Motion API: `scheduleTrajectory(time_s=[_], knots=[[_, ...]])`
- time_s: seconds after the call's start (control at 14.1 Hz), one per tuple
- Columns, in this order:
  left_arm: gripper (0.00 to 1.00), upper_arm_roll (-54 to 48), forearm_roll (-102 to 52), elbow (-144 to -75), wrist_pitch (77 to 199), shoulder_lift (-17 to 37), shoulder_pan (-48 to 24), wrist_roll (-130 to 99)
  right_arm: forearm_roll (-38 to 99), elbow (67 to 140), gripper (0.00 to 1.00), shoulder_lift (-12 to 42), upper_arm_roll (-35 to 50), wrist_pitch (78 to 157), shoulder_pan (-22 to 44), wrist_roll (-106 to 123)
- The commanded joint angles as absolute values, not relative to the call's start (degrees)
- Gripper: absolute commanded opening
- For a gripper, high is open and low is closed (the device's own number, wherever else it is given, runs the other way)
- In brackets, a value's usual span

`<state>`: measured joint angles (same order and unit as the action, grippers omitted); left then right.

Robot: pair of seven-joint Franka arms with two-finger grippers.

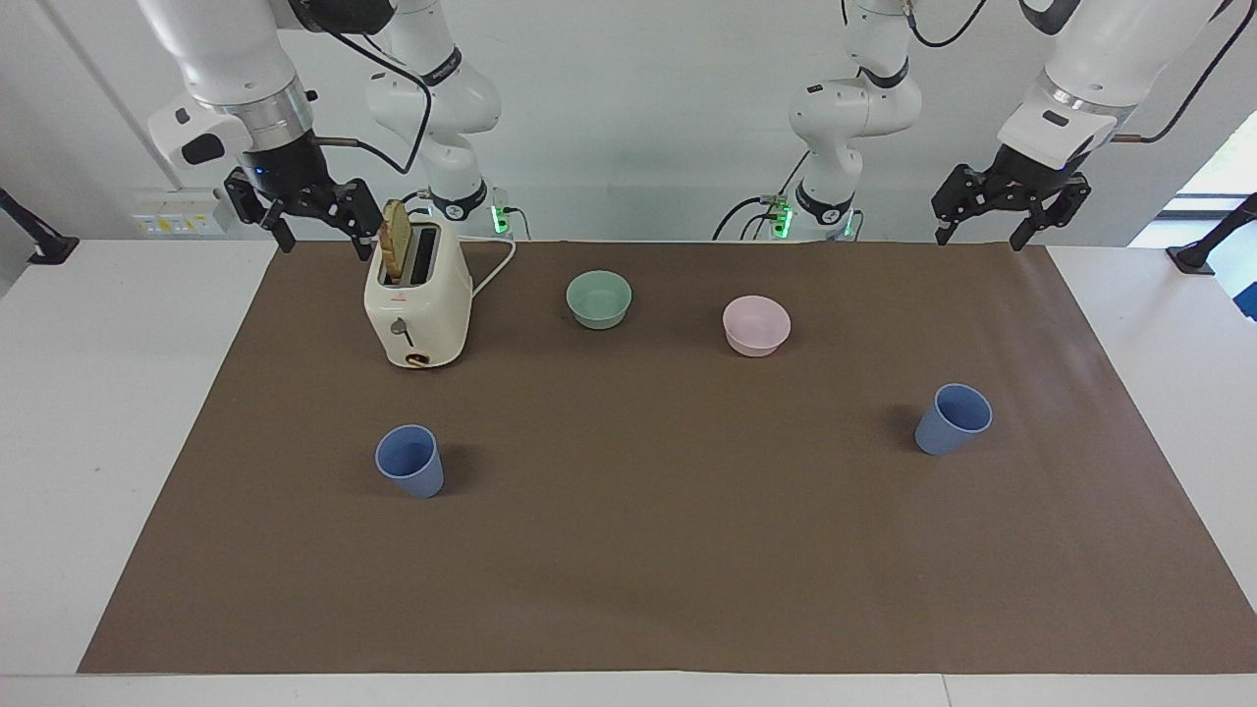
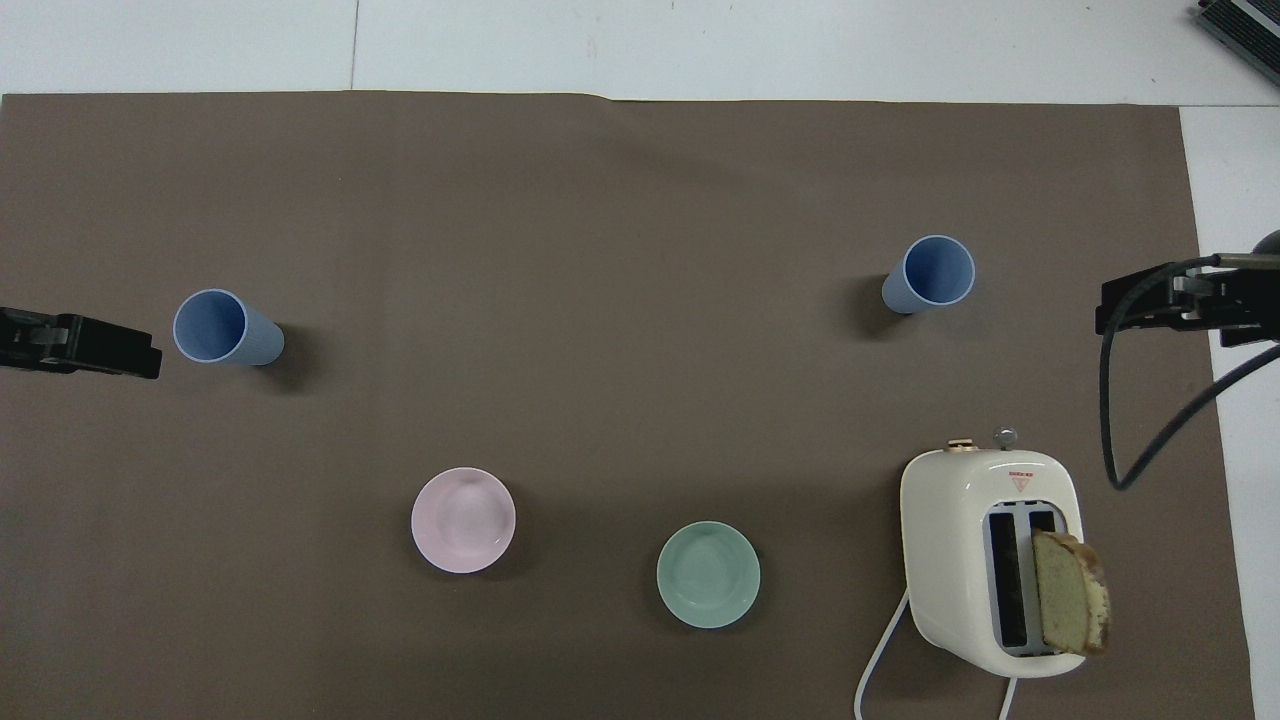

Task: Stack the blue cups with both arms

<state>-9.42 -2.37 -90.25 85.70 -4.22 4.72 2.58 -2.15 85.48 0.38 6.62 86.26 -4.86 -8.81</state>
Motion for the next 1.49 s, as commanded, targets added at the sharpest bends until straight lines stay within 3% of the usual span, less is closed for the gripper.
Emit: scheduleTrajectory(time_s=[0.0,1.42], knots=[[1.00,-8.79,-3.25,-92.29,86.13,-6.06,4.04,3.25,-1.76,84.02,1.00,1.23,6.86,85.95,-5.10,-6.77],[1.00,-8.70,-3.25,-94.04,87.18,-6.33,4.92,3.43,-1.14,84.64,1.00,0.62,6.68,85.52,-5.45,-6.94]])
